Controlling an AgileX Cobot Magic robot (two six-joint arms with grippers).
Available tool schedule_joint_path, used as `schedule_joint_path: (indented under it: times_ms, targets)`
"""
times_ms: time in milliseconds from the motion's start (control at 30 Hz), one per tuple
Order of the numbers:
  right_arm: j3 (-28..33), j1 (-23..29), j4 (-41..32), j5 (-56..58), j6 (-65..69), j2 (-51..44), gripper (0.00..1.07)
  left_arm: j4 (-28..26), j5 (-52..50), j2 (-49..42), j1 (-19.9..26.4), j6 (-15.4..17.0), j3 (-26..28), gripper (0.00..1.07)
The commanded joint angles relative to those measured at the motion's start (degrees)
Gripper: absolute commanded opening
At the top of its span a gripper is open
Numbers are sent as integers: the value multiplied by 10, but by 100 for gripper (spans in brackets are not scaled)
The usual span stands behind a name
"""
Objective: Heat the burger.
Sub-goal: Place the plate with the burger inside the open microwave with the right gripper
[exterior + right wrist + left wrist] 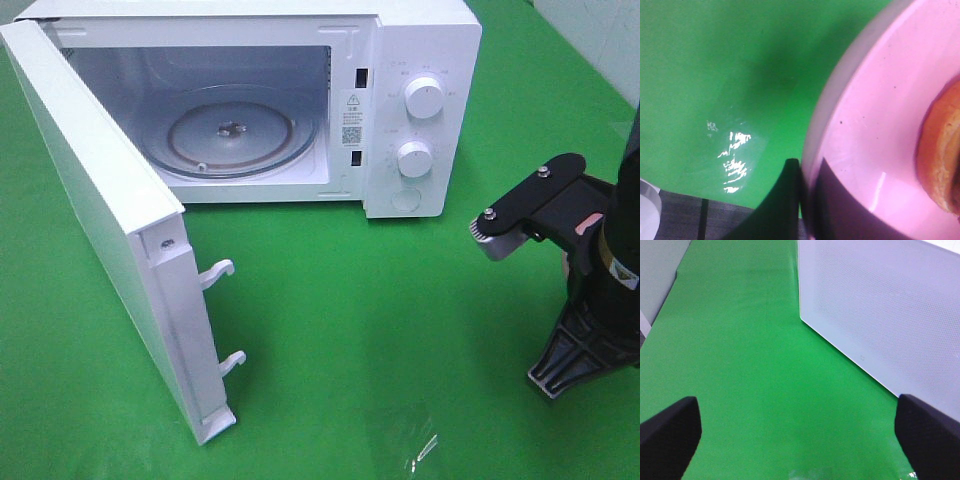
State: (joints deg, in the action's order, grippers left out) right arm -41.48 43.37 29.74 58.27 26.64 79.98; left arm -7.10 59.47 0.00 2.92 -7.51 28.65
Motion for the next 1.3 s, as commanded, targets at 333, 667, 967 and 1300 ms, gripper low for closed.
schedule_joint_path:
  times_ms: [333,667,967,1300]
  targets:
    - [1,98,27,49,-3,-30,0,-3,-1,0,2,-1,-2,98]
    - [1,145,28,66,-20,-41,0,-3,-1,0,2,-1,-2,98]
    - [1,212,39,66,-52,-41,0,-3,-1,0,2,-1,-2,98]
    - [1,268,57,66,-76,-41,1,-3,-1,0,2,-1,-2,98]
